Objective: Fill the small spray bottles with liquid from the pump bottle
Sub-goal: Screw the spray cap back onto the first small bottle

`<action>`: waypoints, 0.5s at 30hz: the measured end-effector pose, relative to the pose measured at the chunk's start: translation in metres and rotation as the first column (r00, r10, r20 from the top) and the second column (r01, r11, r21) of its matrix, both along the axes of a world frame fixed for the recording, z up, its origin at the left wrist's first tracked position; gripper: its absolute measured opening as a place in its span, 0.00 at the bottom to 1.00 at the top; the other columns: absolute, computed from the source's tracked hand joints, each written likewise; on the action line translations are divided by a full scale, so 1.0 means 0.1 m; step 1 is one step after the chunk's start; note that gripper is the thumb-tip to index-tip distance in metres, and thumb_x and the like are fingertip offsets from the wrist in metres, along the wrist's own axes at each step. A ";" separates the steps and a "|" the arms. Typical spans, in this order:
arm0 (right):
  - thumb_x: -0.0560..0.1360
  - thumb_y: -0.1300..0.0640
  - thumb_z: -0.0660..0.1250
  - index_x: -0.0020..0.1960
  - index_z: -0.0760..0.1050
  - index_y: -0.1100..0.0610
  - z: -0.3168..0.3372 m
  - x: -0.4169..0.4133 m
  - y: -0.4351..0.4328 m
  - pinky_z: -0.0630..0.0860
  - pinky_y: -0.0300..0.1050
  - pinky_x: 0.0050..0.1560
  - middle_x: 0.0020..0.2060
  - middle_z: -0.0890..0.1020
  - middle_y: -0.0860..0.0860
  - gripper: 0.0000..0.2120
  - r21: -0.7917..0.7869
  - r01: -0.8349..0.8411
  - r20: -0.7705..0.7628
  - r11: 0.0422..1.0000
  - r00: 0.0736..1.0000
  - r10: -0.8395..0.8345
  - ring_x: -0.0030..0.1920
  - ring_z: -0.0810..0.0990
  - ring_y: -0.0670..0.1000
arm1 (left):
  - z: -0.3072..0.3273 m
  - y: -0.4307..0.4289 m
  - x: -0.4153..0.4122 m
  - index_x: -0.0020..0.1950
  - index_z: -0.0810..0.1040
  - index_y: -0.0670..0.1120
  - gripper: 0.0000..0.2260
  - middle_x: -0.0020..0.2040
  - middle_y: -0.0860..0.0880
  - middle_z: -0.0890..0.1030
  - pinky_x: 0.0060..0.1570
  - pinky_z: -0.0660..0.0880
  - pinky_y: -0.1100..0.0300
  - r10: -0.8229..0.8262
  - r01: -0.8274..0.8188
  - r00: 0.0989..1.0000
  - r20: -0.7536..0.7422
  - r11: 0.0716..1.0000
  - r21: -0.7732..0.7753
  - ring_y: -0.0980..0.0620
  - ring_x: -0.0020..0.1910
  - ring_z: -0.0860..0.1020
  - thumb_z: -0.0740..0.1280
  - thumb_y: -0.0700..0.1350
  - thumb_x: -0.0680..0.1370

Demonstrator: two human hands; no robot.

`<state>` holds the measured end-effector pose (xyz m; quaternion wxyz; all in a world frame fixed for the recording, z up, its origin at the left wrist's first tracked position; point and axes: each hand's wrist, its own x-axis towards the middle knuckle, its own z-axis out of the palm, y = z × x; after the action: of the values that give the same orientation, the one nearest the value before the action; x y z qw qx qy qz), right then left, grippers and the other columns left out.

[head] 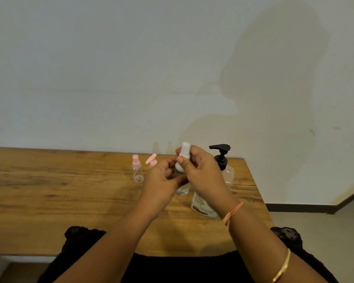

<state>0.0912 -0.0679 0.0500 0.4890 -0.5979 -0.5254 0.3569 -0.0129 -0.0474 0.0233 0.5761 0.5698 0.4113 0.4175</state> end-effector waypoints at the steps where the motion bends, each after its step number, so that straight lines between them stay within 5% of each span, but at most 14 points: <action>1: 0.78 0.62 0.63 0.54 0.76 0.55 0.03 0.05 0.00 0.79 0.45 0.53 0.50 0.83 0.54 0.07 -0.044 -0.076 -0.071 0.996 0.995 0.073 0.51 0.81 0.51 | 0.00 0.02 -0.03 0.58 0.76 0.48 0.17 0.48 0.50 0.84 0.45 0.80 0.61 -0.037 0.038 0.999 0.014 0.998 -0.048 0.57 0.47 0.82 0.70 0.36 0.72; 4: 0.78 0.64 0.61 0.60 0.75 0.58 0.11 0.24 -0.03 0.78 0.42 0.56 0.53 0.83 0.55 0.12 -0.056 -0.317 -0.312 0.947 0.907 0.285 0.54 0.82 0.52 | 0.03 0.09 -0.13 0.59 0.76 0.49 0.19 0.50 0.49 0.84 0.47 0.80 0.52 -0.183 0.193 0.980 0.074 0.965 -0.175 0.53 0.50 0.82 0.71 0.36 0.70; 6: 0.78 0.64 0.61 0.59 0.75 0.58 0.12 0.28 -0.04 0.78 0.42 0.56 0.53 0.83 0.55 0.12 -0.032 -0.345 -0.300 0.938 0.899 0.320 0.54 0.82 0.51 | 0.04 0.11 -0.15 0.58 0.76 0.50 0.20 0.51 0.48 0.84 0.49 0.79 0.49 -0.229 0.244 0.969 0.096 0.951 -0.190 0.51 0.51 0.82 0.71 0.36 0.69; 10: 0.78 0.64 0.61 0.53 0.77 0.53 0.04 0.16 0.01 0.79 0.39 0.50 0.46 0.83 0.51 0.09 -0.007 -0.183 -0.195 0.983 0.965 0.178 0.48 0.82 0.48 | 0.00 0.07 -0.07 0.58 0.76 0.49 0.18 0.50 0.48 0.84 0.46 0.81 0.52 -0.158 0.175 0.980 0.118 0.972 -0.157 0.51 0.50 0.82 0.70 0.36 0.71; 15: 0.78 0.62 0.62 0.51 0.76 0.50 -0.13 -0.04 0.07 0.79 0.48 0.53 0.45 0.82 0.50 0.08 0.058 -0.015 -0.044 0.998 0.999 0.018 0.50 0.81 0.51 | -0.10 0.06 -0.02 0.56 0.76 0.50 0.14 0.47 0.51 0.84 0.46 0.80 0.58 -0.011 0.013 0.999 0.038 0.999 -0.039 0.56 0.47 0.82 0.68 0.37 0.73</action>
<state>0.0877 -0.0612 0.0367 0.5146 -0.5712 -0.5293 0.3589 -0.0149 -0.0412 0.0133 0.5973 0.5529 0.4050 0.4165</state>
